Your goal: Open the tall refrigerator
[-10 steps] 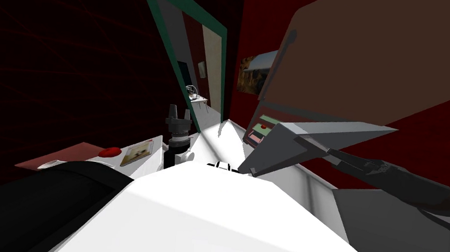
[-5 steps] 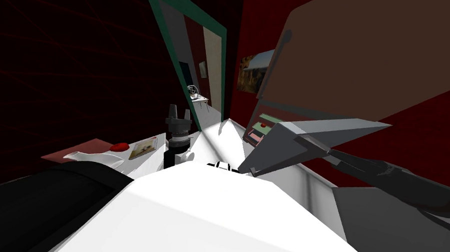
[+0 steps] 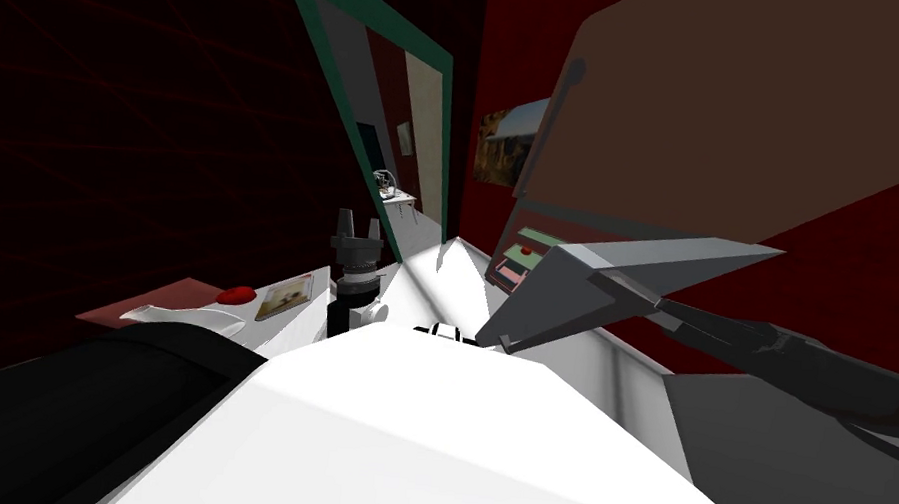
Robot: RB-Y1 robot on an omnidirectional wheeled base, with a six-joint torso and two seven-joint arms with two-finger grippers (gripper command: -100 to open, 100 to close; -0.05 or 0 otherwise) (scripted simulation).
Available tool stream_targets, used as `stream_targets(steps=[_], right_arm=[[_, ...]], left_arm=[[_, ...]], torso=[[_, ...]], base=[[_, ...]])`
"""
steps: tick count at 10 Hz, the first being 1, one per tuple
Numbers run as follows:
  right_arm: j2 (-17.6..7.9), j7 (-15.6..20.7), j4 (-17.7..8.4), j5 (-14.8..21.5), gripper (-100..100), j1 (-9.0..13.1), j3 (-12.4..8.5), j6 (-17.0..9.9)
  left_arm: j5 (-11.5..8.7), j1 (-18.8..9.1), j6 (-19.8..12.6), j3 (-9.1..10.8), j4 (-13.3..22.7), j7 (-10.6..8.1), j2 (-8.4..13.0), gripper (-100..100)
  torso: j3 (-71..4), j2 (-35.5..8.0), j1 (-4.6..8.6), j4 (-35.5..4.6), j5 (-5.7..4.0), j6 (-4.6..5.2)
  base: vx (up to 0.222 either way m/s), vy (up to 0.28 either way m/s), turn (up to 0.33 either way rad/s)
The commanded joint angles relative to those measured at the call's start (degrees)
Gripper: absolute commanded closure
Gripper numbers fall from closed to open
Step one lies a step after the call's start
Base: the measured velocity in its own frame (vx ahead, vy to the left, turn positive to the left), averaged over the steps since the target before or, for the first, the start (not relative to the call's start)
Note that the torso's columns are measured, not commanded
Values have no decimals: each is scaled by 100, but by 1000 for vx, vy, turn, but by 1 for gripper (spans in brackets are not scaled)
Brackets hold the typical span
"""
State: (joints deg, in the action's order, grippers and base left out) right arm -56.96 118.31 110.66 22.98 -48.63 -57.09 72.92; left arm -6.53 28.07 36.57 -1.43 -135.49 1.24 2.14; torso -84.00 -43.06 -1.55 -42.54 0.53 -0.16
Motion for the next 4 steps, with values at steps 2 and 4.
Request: stream_targets(steps=[2, 4], right_arm=[[-15, 66, 73, -82, 100, 7, 31, 156], [-20, 86, 102, -110, 100, 7, 38, 205]], left_arm=[[0, -1, 0, 0, 0, 0, 0, 0], [0, -2, -1, 1, 1, 0, 1, 0]], torso=[[-5, -3, 12, -5, 5, -10], [5, -12, -13, -6, 8, -4]], base=[[-89, -55, 82], [-137, -69, 16]])
